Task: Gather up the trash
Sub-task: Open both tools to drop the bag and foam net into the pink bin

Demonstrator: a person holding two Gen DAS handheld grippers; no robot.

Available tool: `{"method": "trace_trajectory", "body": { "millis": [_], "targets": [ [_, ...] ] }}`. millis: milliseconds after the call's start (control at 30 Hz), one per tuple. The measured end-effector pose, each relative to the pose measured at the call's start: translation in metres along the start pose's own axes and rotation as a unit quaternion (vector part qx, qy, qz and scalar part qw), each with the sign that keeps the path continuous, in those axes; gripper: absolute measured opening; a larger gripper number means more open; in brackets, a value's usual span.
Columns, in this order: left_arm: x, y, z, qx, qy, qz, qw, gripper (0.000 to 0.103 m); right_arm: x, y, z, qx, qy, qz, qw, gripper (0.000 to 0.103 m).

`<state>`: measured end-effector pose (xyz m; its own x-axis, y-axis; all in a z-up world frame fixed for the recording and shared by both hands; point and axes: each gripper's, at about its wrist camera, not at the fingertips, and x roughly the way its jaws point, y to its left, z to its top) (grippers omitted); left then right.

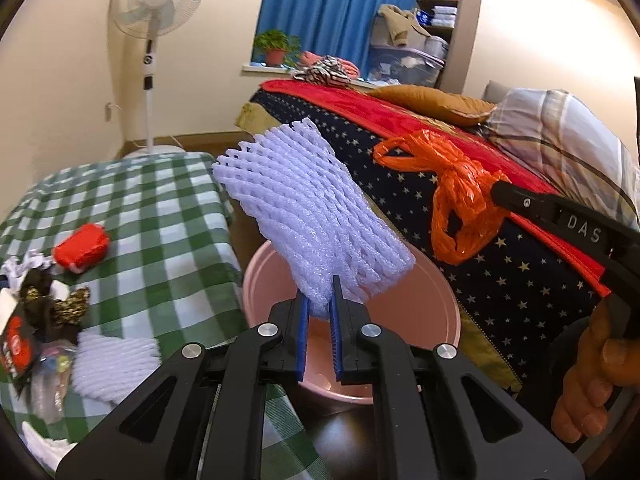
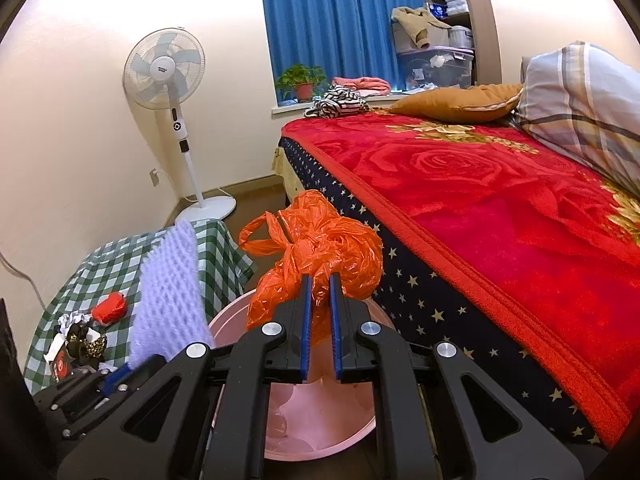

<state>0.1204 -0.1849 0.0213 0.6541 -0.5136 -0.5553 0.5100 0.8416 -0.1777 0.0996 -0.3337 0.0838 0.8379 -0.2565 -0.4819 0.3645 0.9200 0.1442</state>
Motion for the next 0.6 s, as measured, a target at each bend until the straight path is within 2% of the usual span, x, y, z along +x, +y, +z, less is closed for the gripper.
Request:
{"method": "trace_trajectory", "body": {
  "millis": [367,433,467,500,533,567,600],
  "targets": [
    [0.021,-0.005,-0.006,0.014,0.028,-0.024,0.9992,0.010,0.003,0.000,0.000,0.005,0.003,-0.005,1.000,0.011],
    [0.025,-0.006,-0.007,0.018,0.036,-0.029,0.9988,0.010,0.004,-0.001,0.000,0.009,0.004,-0.008,1.000,0.015],
    [0.026,-0.006,-0.008,0.019,0.039,-0.026,0.9987,0.016,0.006,-0.002,0.000,0.011,0.008,-0.008,1.000,0.020],
    [0.028,-0.004,-0.009,0.017,0.042,-0.023,0.9987,0.027,0.007,-0.002,0.000,0.013,0.009,-0.008,1.000,0.025],
    [0.028,-0.002,-0.010,0.012,0.043,-0.023,0.9987,0.033,0.007,-0.003,0.000,0.014,0.008,-0.010,1.000,0.037],
    [0.027,0.001,-0.010,0.006,0.043,-0.024,0.9988,0.036,0.006,-0.003,0.000,0.014,0.005,-0.012,1.000,0.042],
    [0.027,0.003,-0.011,0.002,0.044,-0.022,0.9988,0.036,0.006,-0.004,0.000,0.014,0.004,-0.012,1.000,0.044]
  ]
}}
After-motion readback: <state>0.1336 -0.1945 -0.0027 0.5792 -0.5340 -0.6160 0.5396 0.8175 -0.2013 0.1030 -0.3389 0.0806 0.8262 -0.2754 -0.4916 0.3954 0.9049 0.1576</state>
